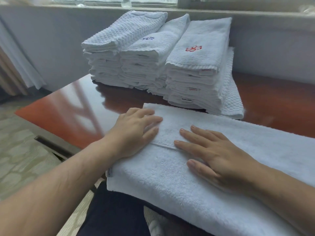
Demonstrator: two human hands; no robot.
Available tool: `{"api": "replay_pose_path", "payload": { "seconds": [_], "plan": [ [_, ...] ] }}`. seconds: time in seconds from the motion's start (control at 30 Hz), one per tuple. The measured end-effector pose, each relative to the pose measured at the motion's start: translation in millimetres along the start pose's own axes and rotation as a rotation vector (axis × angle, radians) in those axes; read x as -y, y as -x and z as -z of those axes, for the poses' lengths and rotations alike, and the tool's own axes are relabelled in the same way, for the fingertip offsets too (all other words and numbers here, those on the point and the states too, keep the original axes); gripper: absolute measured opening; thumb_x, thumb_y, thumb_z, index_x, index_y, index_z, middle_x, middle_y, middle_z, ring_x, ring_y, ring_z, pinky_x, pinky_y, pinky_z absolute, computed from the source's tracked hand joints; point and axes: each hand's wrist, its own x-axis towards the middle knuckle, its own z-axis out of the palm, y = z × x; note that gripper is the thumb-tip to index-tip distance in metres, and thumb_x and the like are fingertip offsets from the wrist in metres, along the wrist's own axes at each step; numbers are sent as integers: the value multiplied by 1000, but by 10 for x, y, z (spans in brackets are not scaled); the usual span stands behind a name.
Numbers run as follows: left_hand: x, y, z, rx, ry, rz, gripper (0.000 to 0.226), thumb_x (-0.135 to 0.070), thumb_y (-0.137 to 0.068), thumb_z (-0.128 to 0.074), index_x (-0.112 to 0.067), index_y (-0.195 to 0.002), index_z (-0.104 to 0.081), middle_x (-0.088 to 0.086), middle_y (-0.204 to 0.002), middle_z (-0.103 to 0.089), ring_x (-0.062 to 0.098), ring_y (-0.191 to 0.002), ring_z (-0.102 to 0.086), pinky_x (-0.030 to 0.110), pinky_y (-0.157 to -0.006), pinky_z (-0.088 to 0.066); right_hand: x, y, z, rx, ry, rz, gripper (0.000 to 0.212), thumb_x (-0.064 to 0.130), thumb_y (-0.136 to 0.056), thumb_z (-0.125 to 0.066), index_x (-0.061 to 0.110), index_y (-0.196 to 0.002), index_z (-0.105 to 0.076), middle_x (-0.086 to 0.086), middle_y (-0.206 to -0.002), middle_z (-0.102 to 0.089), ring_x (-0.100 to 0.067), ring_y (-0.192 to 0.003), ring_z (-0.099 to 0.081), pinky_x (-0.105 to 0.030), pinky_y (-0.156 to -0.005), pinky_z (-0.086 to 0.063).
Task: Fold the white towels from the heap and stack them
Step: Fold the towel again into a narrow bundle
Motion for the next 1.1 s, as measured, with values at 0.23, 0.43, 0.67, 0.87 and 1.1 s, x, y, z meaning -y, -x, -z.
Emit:
{"api": "replay_pose_path", "payload": {
  "seconds": [0.23,0.43,0.67,0.87,1.1],
  "plan": [
    [-353,404,77,-132,268,-298,18,-36,-96,-57,-43,-110,-66,-25,-110,-55,-4,-103,-51,13,-88,-43,185,412,30,-528,-68,-34,32,42,-92,-52,21,-97,-75,6,-99,-67,-16,-93,-63,-37,-76,-55],
    [-484,836,-64,-86,167,-525,21,-49,-97,-54,-35,-107,-65,-17,-105,-53,9,-103,-50,29,-88,-46,563,1178,-297,-540,16,-110,32,55,-87,-62,24,-92,-64,9,-90,-55,-15,-78,-54,-32,-63,-50],
    [-527,1108,-172,-87,-195,-517,64,-41,-71,-79,-26,-129,-55,-2,-124,-51,25,-111,-53,43,-87,-51,701,1308,-540,-573,381,-136,58,15,-65,-87,16,-112,-53,-7,-100,-63,-27,-81,-57,-40,-61,-52],
    [-604,1061,-27,-251,-69,-538,23,-11,-86,-68,-16,-109,-69,1,-102,-68,28,-87,-65,45,-74,-53,669,1298,-306,-670,310,-71,17,10,-90,-55,6,-95,-71,-4,-75,-62,-27,-63,-57,-41,-53,-49],
    [-724,817,144,-186,49,-422,28,-47,-98,-50,-21,-105,-45,-7,-90,-55,18,-84,-55,37,-75,-46,617,1167,18,-677,287,-177,14,23,-92,-63,9,-93,-64,-1,-65,-56,-24,-43,-51,-36,-32,-41]
  ]
}}
